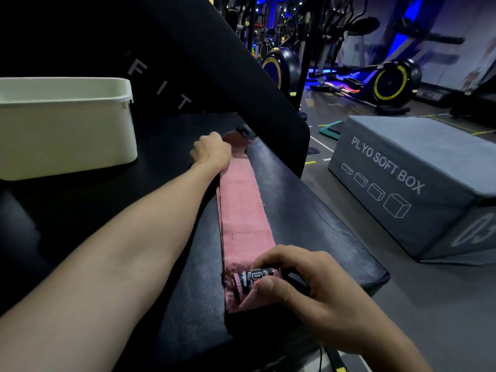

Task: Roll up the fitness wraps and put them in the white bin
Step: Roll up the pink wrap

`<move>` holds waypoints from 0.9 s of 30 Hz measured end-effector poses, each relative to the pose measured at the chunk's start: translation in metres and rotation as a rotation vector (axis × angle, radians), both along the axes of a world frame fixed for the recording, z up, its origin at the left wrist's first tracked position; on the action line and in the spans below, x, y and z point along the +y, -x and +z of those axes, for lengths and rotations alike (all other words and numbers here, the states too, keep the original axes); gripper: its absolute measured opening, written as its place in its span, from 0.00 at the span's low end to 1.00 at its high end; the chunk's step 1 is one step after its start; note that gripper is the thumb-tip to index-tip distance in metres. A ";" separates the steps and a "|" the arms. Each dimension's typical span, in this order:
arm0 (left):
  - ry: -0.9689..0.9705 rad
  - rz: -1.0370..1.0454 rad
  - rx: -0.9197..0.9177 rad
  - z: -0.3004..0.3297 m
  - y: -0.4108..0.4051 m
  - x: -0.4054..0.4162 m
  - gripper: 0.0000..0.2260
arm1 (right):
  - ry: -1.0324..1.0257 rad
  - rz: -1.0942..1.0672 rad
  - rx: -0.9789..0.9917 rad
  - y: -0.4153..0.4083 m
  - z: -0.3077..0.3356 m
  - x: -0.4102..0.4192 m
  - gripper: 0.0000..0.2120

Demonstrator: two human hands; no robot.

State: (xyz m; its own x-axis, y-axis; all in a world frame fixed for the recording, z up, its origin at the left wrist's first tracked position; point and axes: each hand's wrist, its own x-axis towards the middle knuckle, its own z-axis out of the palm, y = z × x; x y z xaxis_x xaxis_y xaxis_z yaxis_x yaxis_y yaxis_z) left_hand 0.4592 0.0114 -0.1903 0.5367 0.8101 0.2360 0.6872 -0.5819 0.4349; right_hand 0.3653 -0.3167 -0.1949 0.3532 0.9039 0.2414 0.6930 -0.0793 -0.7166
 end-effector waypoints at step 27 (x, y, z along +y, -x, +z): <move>-0.006 -0.132 0.004 -0.005 0.015 0.008 0.14 | -0.028 -0.025 0.031 0.003 0.000 0.002 0.08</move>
